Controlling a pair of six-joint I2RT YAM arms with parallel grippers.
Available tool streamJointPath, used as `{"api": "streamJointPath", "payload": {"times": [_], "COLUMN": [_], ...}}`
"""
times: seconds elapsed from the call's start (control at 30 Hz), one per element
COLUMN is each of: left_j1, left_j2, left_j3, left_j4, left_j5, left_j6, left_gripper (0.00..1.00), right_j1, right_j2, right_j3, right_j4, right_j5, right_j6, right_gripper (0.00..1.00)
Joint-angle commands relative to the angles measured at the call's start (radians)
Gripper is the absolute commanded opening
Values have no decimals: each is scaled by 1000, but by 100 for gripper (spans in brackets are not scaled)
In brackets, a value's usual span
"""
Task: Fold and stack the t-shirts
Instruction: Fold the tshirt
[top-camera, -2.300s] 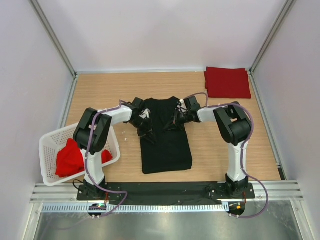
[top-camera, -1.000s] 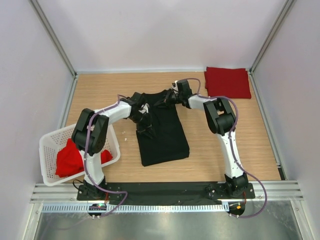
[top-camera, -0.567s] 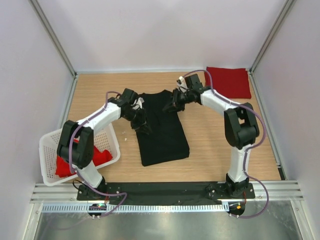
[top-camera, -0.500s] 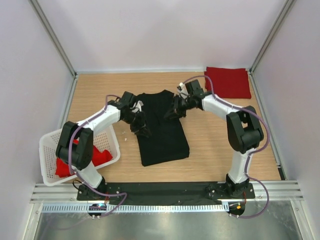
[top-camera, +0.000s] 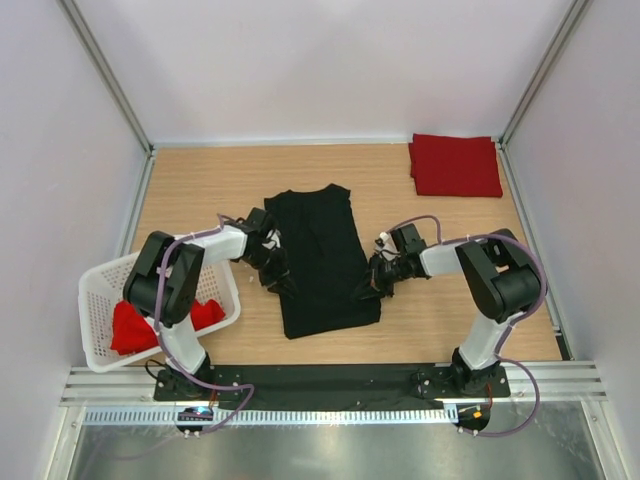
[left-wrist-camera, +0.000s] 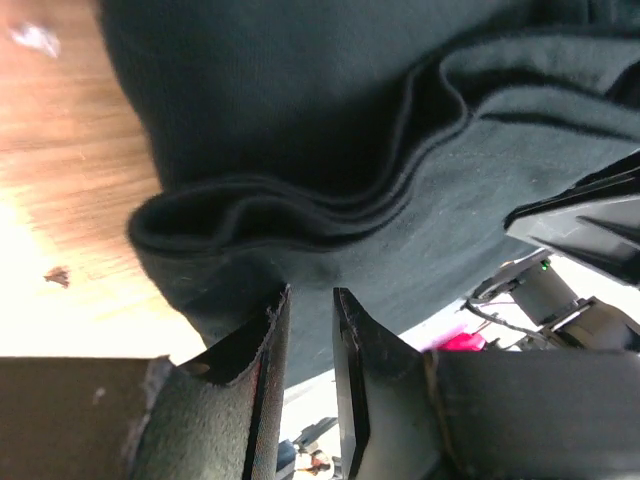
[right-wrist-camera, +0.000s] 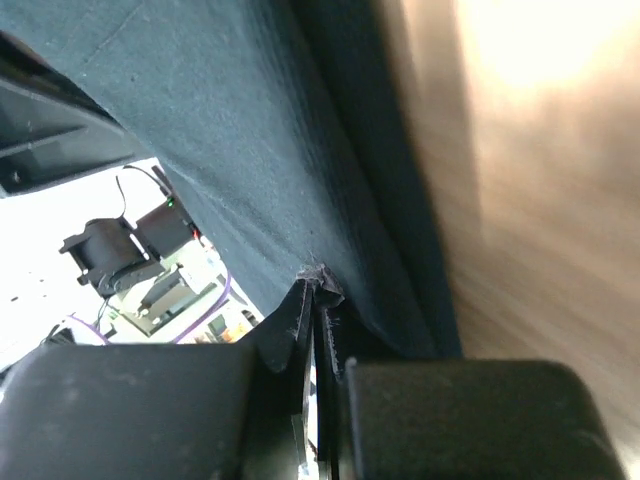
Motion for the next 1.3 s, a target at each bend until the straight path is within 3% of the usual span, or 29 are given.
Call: {"api": "streamJointPath", "payload": {"times": [0.0,0.2,0.27,0.43,0.57,0.83,1.03,1.27], "left_j1": [-2,-21,-19,-19,-13,5,-5,-93], "left_j2": [-4,-125,-192,-318,-347,-292,-326,-288], "left_j3": [-67,-156,-173,-104,23,74,-53,-165], "left_j4": [42,39,21,-146,-255,-282,-147,-101], "left_j5": [-27,-30,-27,-114,-180,-170,-1,-29], "left_j6": [0,-4,-13,40,92,108,-1,-76], "left_gripper": [26,27,31,44,52,52,42,38], "right_j1": [4,4,4,0,-29,-49,-37,-5], "right_j2": [-25,-239,-296,-439,-393,-226,-299,-419], "right_j3": [-121,-230,-236,-175,-109,141,-22,-270], "right_j4": [74,7,-54,-197,-214,-367,-278,-148], "right_j5": [96,123,129,182,184,159,64,127], "right_j6": [17,41,40,-3,-57,-180,-82,23], "right_gripper": [6,7,8,22,30,36,16,6]}}
